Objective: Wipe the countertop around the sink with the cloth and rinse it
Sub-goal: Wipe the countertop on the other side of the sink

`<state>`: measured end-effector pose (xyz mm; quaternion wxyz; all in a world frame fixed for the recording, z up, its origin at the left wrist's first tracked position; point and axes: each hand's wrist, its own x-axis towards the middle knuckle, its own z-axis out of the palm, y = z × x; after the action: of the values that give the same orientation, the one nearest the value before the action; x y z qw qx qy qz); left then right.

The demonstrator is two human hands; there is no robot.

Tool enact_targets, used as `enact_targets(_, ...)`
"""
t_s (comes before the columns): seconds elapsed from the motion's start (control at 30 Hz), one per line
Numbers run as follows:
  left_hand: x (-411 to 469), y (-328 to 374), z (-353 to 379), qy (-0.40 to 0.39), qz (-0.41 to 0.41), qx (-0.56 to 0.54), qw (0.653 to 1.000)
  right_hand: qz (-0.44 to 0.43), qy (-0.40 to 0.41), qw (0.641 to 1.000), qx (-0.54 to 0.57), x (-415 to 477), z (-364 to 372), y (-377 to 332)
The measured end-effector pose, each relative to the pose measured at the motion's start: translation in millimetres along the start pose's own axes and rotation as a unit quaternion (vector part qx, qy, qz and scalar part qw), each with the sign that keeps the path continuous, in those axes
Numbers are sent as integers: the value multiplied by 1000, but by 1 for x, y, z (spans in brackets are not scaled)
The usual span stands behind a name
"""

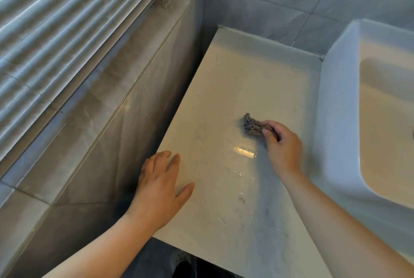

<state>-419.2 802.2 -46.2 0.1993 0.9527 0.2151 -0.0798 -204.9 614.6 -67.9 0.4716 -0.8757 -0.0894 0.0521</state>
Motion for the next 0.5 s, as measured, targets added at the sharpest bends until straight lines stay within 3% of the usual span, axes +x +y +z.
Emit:
enact_targets(0.23,3,19,0,12,66,-5,998,-31,-47,998,-31,-69,8,-1)
enact_targets(0.33,6,26,2,3,77,-10,997,-12,-68,998,9,-83,7,-3)
enact_targets(0.5,8,27,8,-10,76,4,997,3,76,992,96,-60,-11,-19)
